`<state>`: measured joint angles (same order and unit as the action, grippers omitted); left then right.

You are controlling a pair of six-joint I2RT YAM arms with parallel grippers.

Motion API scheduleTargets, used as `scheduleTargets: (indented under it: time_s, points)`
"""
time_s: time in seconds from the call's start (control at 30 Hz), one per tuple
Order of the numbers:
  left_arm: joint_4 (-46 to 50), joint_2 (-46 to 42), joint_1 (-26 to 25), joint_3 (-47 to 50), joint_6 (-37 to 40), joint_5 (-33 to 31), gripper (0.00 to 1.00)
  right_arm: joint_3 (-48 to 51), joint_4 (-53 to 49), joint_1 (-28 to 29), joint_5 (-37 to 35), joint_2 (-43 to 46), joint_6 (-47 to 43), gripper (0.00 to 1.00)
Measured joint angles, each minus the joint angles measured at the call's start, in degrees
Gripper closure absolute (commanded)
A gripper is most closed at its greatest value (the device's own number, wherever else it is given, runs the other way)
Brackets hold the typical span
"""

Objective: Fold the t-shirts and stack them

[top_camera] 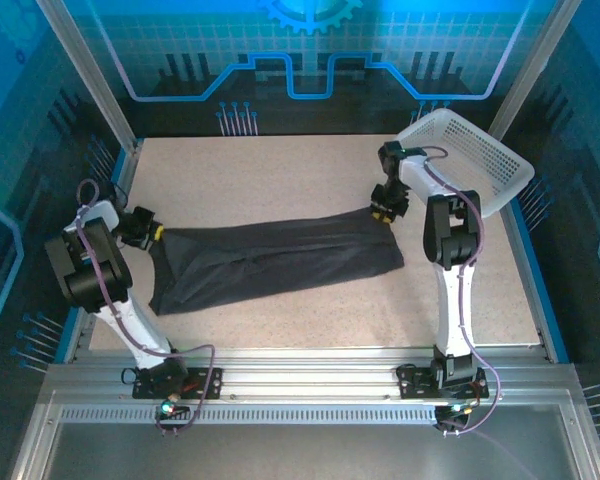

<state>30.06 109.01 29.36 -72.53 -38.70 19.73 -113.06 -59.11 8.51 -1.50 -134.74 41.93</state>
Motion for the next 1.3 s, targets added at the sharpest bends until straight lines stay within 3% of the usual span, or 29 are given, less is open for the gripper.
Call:
scheduleTargets:
  time_s: [0.17,0.3,0.43,0.53,0.63,0.77,0.9,1.1,1.2,1.3]
  points:
    - [0.0,1.2,-0.5,-4.3,-0.4,1.6,0.96,-8.9,-0.4,-1.2,1.2,-4.9,-2.0,0.73]
    - [0.9,0.7,-0.6,-3.8,-0.1,0.9,0.59,-9.7,-0.4,-1.4,0.6,-4.8,-5.4,0.61]
    - [3.1,-5.8,-0.9,1.7,-0.1,-4.7,0.47,-4.0,1.1,-1.3,-0.2,-0.2,-8.9,0.53]
    - [4.2,-14.1,-2.6,5.7,0.3,-7.7,0.5,3.2,2.7,-0.6,-0.6,7.5,-10.6,0.52]
    - [2.7,-18.6,-6.9,6.9,2.6,-6.0,0.56,11.6,6.3,0.9,1.9,17.4,-11.7,0.5]
    - [1.6,-13.3,-13.9,5.4,8.6,-2.2,0.59,23.5,15.5,3.6,13.7,29.2,-12.6,0.47]
    - [1.9,-6.0,-18.3,5.1,14.4,-1.2,0.56,29.3,22.0,6.6,25.6,32.4,-12.9,0.46]
    - [2.7,-3.2,-20.3,5.1,20.0,-2.5,0.56,31.9,24.9,9.3,32.2,33.7,-12.9,0.46]
    - [2.4,-3.2,-21.5,5.4,21.3,-3.0,0.66,32.3,25.9,9.3,33.4,34.9,-12.4,0.47]
    - [2.1,-3.8,-22.1,6.6,21.5,-3.5,0.85,32.4,26.9,9.3,33.8,35.4,-12.2,0.47]
